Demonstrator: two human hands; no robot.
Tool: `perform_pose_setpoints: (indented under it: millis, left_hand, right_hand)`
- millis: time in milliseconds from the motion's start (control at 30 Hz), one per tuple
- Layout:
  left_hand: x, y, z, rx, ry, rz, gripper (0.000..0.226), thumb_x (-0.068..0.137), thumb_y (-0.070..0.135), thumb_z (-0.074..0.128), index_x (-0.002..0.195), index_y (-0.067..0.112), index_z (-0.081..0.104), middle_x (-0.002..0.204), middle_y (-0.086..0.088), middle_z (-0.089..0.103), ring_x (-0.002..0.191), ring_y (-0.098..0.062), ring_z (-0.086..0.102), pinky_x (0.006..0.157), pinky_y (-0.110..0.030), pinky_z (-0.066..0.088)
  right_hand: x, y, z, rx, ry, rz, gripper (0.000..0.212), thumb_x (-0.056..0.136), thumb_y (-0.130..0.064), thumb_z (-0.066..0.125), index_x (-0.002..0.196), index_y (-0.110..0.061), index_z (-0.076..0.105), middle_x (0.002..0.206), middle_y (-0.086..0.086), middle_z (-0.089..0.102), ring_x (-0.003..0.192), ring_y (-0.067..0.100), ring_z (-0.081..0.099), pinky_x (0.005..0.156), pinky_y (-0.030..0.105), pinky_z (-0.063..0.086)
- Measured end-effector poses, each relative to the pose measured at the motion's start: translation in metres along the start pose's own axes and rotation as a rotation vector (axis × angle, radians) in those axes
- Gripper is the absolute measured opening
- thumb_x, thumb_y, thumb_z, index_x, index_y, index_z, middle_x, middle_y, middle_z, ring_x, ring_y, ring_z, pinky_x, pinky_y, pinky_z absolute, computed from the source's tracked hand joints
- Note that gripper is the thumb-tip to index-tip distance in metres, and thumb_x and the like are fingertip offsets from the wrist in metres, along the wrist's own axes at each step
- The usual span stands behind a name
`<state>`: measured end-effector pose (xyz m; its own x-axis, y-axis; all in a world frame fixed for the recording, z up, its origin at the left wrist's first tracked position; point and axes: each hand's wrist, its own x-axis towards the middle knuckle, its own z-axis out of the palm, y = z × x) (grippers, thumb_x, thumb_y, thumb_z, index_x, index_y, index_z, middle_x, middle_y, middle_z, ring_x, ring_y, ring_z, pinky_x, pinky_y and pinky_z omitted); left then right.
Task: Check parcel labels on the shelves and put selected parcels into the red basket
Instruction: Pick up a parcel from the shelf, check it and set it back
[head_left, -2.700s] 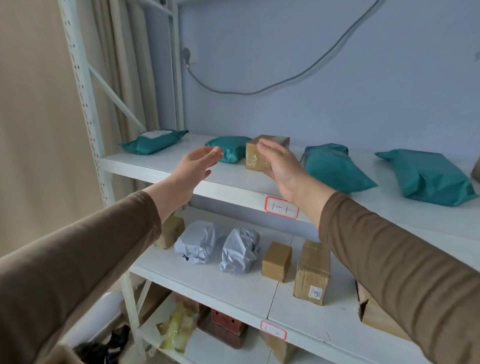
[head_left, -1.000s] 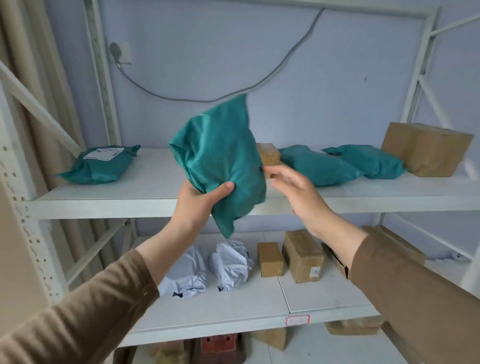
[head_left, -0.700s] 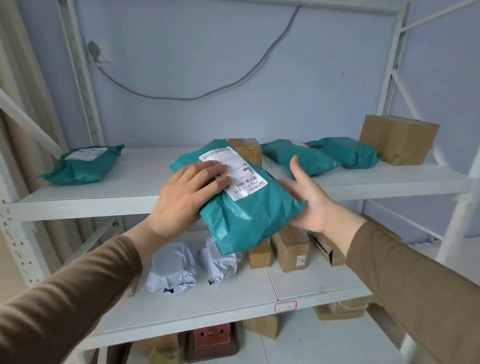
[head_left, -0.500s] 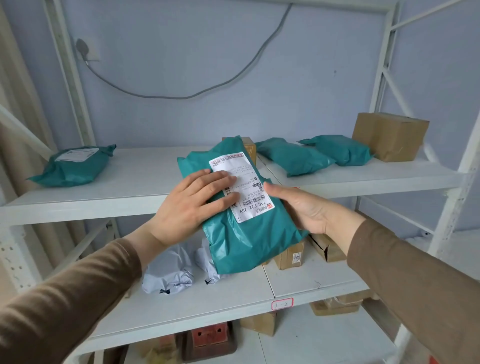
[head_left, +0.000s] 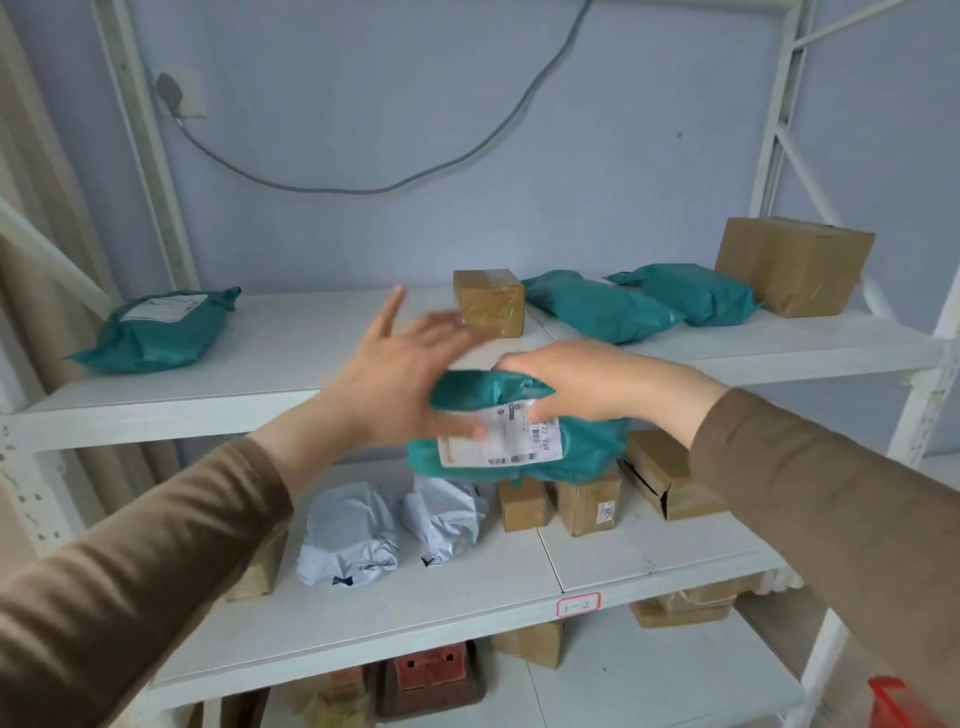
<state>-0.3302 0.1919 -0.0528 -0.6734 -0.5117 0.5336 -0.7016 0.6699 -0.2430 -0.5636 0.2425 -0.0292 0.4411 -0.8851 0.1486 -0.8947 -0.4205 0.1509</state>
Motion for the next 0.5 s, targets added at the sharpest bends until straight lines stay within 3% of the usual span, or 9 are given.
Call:
perform_pose_setpoints:
  millis: [67,133,200,233,300,333,367,433,500]
  left_hand:
    - [0.005,0.01,0.004,0.049,-0.216,-0.089,0.101,0.076,0.081,0.061,0.16,0.045,0.018,0.137,0.005,0.067,0.129,-0.018,0.059,0.122,-0.041,0.028]
    - [0.004,0.006,0.014,-0.167,-0.228,-0.285,0.094,0.079,0.067,0.074,0.155,0.05,0.022,0.123,0.009,0.073,0.107,-0.021,0.068,0.091,-0.036,0.051]
    - [-0.003,-0.002,0.02,-0.526,-0.115,-0.457,0.077,0.079,0.056,0.083,0.144,0.043,0.044,0.117,0.012,0.075,0.101,-0.02,0.072,0.086,-0.039,0.058]
    - [-0.006,-0.007,0.024,-0.749,-0.041,-0.535,0.063,0.079,0.049,0.086,0.134,0.036,0.056,0.112,0.011,0.077,0.099,-0.02,0.075,0.086,-0.04,0.061]
    - [-0.009,-0.012,0.027,-1.2,0.096,-0.701,0.045,0.084,0.033,0.086,0.122,0.024,0.065,0.108,0.003,0.08,0.1,-0.026,0.078,0.086,-0.04,0.064]
    - [-0.01,-0.014,0.028,-1.393,0.142,-0.763,0.043,0.086,0.029,0.083,0.124,0.019,0.065,0.109,-0.002,0.081,0.101,-0.028,0.078,0.087,-0.042,0.064]
    - [-0.009,-0.015,0.027,-1.539,0.173,-0.815,0.043,0.089,0.027,0.081,0.127,0.016,0.065,0.11,-0.005,0.081,0.099,-0.029,0.078,0.086,-0.042,0.064]
    - [-0.004,-0.018,0.025,-1.684,0.216,-0.888,0.041,0.092,0.027,0.077,0.129,0.014,0.065,0.111,-0.008,0.081,0.093,-0.027,0.079,0.08,-0.04,0.065]
    - [0.001,-0.022,0.025,-1.754,0.242,-0.912,0.038,0.095,0.027,0.074,0.129,0.013,0.066,0.113,-0.009,0.08,0.091,-0.025,0.079,0.075,-0.037,0.066]
  right_hand:
    - [0.01,-0.013,-0.011,-0.179,0.043,-0.077,0.042,0.097,-0.03,0.065,0.135,-0.036,0.051,0.102,-0.011,0.062,0.084,0.017,0.055,0.061,0.033,0.036]
    - [0.017,-0.016,-0.018,-0.332,0.166,-0.101,0.036,0.097,-0.035,0.064,0.132,-0.034,0.055,0.105,-0.008,0.067,0.093,0.021,0.062,0.067,0.033,0.041]
    - [0.022,-0.005,-0.021,-0.463,0.472,-0.04,0.046,0.094,-0.04,0.063,0.138,-0.032,0.055,0.135,-0.004,0.064,0.128,0.025,0.056,0.102,0.041,0.045]
    - [0.023,0.002,-0.019,-0.453,0.657,0.007,0.055,0.092,-0.041,0.062,0.144,-0.029,0.052,0.152,-0.002,0.053,0.143,0.026,0.045,0.117,0.047,0.034]
    - [0.024,0.009,-0.011,-0.168,0.957,0.085,0.065,0.093,-0.04,0.063,0.153,-0.024,0.043,0.164,0.0,0.036,0.152,0.025,0.03,0.124,0.05,0.024]
    - [0.027,0.01,-0.003,0.093,1.012,0.126,0.067,0.094,-0.039,0.065,0.155,-0.023,0.04,0.166,0.0,0.033,0.152,0.023,0.029,0.124,0.047,0.024]
    - [0.033,0.009,0.008,0.411,0.972,0.185,0.073,0.094,-0.042,0.067,0.157,-0.024,0.035,0.166,-0.002,0.031,0.152,0.02,0.029,0.124,0.045,0.026]
    - [0.049,0.004,0.03,1.029,0.699,0.296,0.096,0.083,-0.058,0.072,0.16,-0.034,0.021,0.167,-0.007,0.028,0.15,0.015,0.032,0.123,0.045,0.029]
    - [0.065,0.0,0.046,1.419,0.424,0.335,0.118,0.067,-0.075,0.076,0.16,-0.044,0.011,0.161,-0.012,0.04,0.144,0.014,0.045,0.121,0.051,0.033]
